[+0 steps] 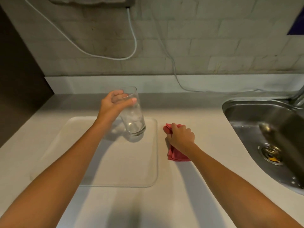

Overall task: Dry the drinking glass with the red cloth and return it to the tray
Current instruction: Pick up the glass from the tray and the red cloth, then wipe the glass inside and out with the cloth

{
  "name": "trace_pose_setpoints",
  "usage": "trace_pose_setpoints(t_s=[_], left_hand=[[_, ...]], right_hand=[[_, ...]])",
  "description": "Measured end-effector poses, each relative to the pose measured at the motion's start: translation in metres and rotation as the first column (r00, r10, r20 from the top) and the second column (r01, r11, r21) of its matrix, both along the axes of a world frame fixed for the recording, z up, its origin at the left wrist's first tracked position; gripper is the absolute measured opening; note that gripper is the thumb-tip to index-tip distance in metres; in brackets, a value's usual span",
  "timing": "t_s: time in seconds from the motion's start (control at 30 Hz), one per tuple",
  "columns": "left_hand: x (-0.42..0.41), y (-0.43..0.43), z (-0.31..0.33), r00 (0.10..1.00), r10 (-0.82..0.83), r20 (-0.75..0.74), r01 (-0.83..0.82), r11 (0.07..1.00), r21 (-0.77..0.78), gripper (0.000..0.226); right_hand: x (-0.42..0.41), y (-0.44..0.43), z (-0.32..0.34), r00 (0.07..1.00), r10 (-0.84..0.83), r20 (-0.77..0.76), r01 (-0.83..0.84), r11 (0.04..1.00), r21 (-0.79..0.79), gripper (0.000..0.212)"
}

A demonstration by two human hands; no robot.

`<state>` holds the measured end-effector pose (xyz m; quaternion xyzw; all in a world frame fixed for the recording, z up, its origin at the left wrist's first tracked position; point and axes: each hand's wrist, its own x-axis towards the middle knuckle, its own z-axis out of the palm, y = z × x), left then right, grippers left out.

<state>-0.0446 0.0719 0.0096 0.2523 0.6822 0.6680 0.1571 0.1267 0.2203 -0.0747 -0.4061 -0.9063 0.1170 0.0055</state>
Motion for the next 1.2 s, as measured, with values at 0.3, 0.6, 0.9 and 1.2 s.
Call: trace_pose_setpoints(t_s=[0.3,0.6,0.9,1.2], left_hand=[[-0.009,0.001,0.012,0.965,-0.161,0.209,0.130,0.979,0.155,0.060],[-0.001,-0.010,0.068,0.851,-0.390,0.352,0.264,0.897,0.355,0.061],[0.007,-0.029,0.127,0.886,-0.385,0.259,0.280,0.889,0.362,0.052],[0.004,-0.034,0.137,0.933,-0.336,0.127,0.286,0.909,0.304,0.070]], right_hand=[[-0.003,-0.001,0.030,0.445,-0.564,-0.696,-0.136,0.725,-0.675,0.012],[-0.036,-0.013,0.117,0.236,-0.838,-0.491,-0.761,0.155,-0.630,0.034],[-0.041,-0.054,0.203,0.213,-0.563,-0.799,-0.831,0.326,-0.451,0.044],[-0.039,-0.104,0.214,0.023,0.284,-0.958,-0.502,0.832,0.235,0.026]])
